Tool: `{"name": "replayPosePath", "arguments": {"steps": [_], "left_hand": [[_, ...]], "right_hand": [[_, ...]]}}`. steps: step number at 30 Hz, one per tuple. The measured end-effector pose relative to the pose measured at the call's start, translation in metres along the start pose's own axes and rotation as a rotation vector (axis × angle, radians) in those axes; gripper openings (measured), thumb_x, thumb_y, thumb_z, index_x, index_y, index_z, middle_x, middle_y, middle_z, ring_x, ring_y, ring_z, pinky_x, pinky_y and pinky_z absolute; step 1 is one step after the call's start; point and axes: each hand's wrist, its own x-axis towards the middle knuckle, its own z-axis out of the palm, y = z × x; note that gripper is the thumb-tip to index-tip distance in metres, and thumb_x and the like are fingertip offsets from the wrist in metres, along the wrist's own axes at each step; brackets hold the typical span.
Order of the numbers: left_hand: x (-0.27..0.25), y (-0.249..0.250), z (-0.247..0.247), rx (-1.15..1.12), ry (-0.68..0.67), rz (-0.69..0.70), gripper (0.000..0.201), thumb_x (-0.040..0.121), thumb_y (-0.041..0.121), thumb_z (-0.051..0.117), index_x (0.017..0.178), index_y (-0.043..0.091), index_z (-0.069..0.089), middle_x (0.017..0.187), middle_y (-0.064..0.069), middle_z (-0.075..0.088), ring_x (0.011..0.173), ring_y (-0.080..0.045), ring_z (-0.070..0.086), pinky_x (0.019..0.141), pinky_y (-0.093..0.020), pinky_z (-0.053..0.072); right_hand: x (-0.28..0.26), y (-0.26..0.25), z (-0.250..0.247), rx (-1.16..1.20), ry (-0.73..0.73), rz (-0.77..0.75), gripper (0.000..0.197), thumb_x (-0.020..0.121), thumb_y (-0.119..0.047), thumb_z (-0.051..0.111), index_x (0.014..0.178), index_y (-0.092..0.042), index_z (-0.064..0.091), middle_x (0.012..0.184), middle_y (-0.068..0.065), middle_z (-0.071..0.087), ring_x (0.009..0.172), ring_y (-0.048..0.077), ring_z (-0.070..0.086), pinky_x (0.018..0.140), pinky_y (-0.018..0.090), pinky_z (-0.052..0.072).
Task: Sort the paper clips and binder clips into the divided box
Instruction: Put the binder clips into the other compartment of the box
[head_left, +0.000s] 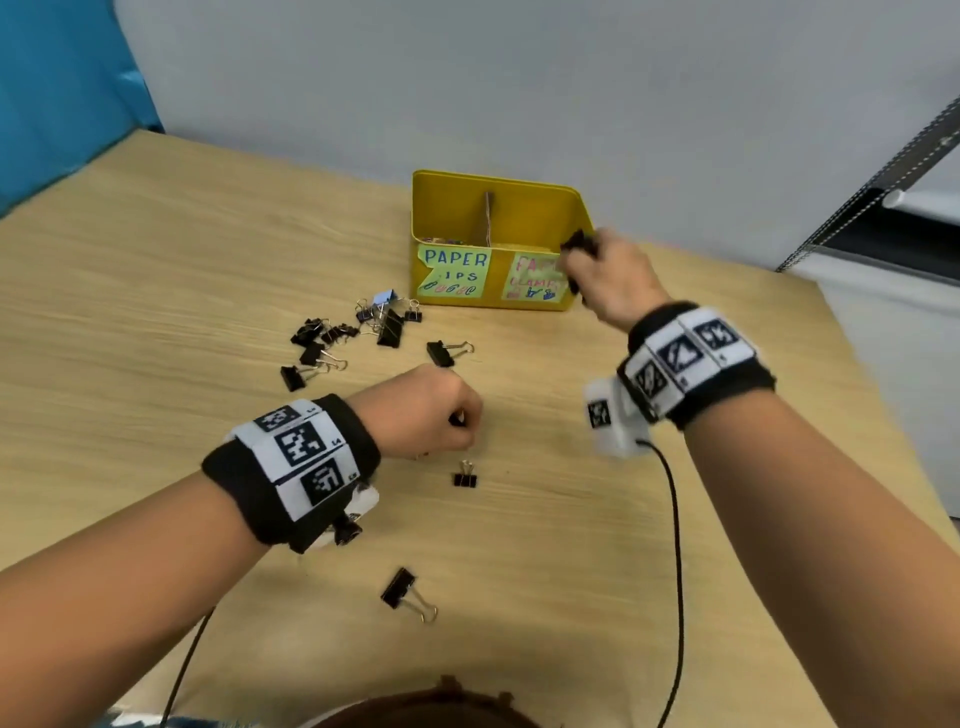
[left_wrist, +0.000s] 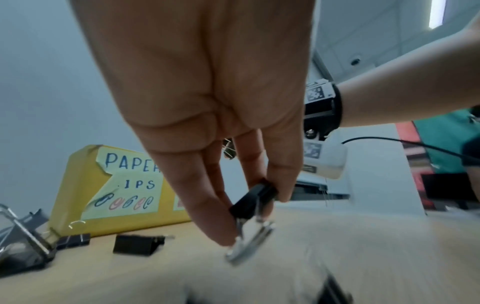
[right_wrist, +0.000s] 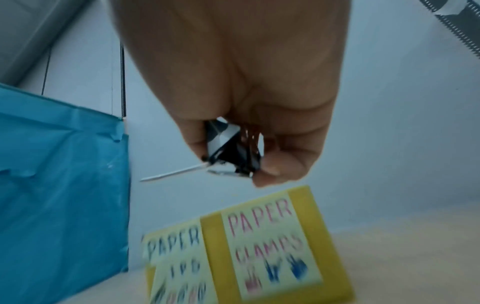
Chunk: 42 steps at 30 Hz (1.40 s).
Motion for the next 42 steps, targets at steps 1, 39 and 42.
{"name": "replayPosePath", "arguments": {"steps": [1,39,42], "left_hand": [[0.004,0.0,-0.009,-0.023,0.025,-0.01,0.013,0.085,0.02,0.059,0.091,0.015,0.069,0.09,0.004,0.062,0.085,-0.011,0.058,0.077,-0.021,0.046],[-0.048,0.012,0.044,0.174,-0.443,0.058,0.016,0.074,0.0,0.056,0.087,0.008,0.061,0.098,-0.006,0.061,0.078,-0.014,0.049,0.053,-0.016,0.032],[-0.042,0.006,0.039,0.194,-0.409,0.055,0.016,0.073,0.001,0.056,0.085,0.011,0.06,0.089,0.001,0.052,0.075,-0.013,0.048,0.053,-0.018,0.033]], "right_hand": [[0.015,-0.01,-0.005,0.017,0.078,-0.003,0.038,0.091,-0.029,0.047,0.116,-0.001,0.055,0.107,0.019,0.063,0.098,0.031,0.059,0.079,0.036,0.046],[-0.08,0.007,0.083,-0.375,-0.626,-0.419,0.024,0.08,0.002,0.054,0.095,-0.01,0.068,0.082,-0.003,0.056,0.079,0.014,0.053,0.077,0.028,0.051],[-0.076,0.014,0.071,-0.322,-0.625,-0.289,0.024,0.08,-0.004,0.058,0.1,-0.013,0.066,0.09,-0.003,0.056,0.086,0.013,0.053,0.077,0.025,0.048]]}}
